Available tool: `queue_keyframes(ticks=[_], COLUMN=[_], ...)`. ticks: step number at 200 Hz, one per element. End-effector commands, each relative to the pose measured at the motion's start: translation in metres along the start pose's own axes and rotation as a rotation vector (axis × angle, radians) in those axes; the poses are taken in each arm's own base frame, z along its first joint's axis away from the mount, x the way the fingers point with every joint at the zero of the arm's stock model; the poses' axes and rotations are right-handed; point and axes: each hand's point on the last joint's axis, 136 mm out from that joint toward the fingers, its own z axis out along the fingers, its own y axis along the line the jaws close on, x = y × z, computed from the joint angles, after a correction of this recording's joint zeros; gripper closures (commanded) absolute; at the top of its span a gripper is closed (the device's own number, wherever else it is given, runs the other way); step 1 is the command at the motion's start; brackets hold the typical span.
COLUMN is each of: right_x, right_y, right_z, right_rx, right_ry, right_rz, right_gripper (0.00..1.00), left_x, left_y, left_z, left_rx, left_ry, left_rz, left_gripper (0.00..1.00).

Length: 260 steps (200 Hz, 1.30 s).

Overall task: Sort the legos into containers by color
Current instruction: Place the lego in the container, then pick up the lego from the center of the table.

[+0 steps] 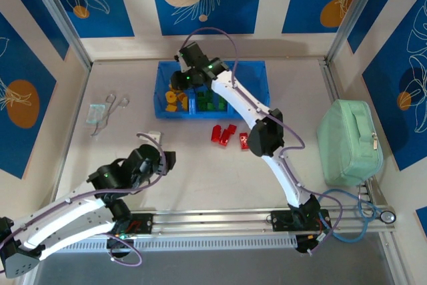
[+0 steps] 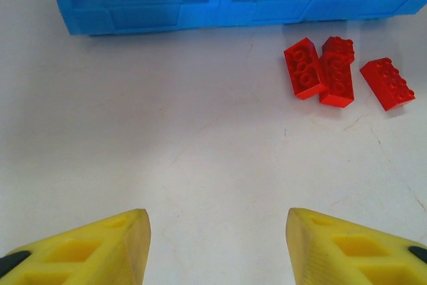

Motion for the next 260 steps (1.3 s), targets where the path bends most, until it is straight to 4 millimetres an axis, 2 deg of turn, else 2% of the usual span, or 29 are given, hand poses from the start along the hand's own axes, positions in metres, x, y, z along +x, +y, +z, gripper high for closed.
queue_keyframes(ticks=[1, 24, 39, 58, 81, 104, 134, 151, 189, 209, 236, 260], right_x=[0.008, -0.001, -0.009, -0.015, -0.018, -0.001, 0.04, 0.074, 0.164, 0.2, 0.229, 0.238], right_y=[-0.001, 0.006, 0.009, 0.008, 0.004, -0.01, -0.046, -0.071, -0.119, -0.136, -0.147, -0.153], right_z=[0.003, -0.009, -0.028, -0.058, -0.104, -0.144, -0.188, -0.207, -0.229, -0.232, -0.233, -0.232], right_rx=[0.005, 0.018, 0.036, 0.06, 0.077, 0.078, 0.115, 0.159, 0.243, 0.255, 0.254, 0.256], right_ry=[0.036, -0.002, -0.031, -0.055, -0.102, -0.147, -0.176, -0.174, -0.136, -0.121, -0.098, -0.093], right_rz=[0.012, 0.007, -0.006, -0.014, -0.016, -0.006, 0.057, 0.101, 0.224, 0.292, 0.346, 0.366], right_gripper=[0.43, 0.29, 0.25, 0.25, 0.25, 0.24, 0.24, 0.24, 0.22, 0.21, 0.21, 0.21], left_x=[-0.001, 0.004, 0.006, 0.005, 0.002, 0.001, 0.0, 0.001, 0.007, 0.009, 0.01, 0.008], left_y=[-0.007, -0.012, -0.018, -0.03, -0.042, -0.056, -0.08, -0.096, -0.13, -0.14, -0.144, -0.144], left_z=[-0.007, -0.005, -0.002, 0.003, 0.01, 0.02, 0.038, 0.052, 0.089, 0.11, 0.138, 0.158], left_rx=[0.032, 0.033, 0.04, 0.064, 0.078, 0.105, 0.157, 0.189, 0.226, 0.208, 0.166, 0.115], left_ry=[0.017, 0.052, 0.065, 0.071, 0.078, 0.085, 0.108, 0.128, 0.207, 0.248, 0.308, 0.352], left_rz=[0.014, 0.048, 0.075, 0.105, 0.135, 0.149, 0.16, 0.17, 0.204, 0.216, 0.205, 0.223], left_gripper=[0.42, 0.39, 0.37, 0.36, 0.35, 0.34, 0.33, 0.32, 0.31, 0.31, 0.31, 0.32])
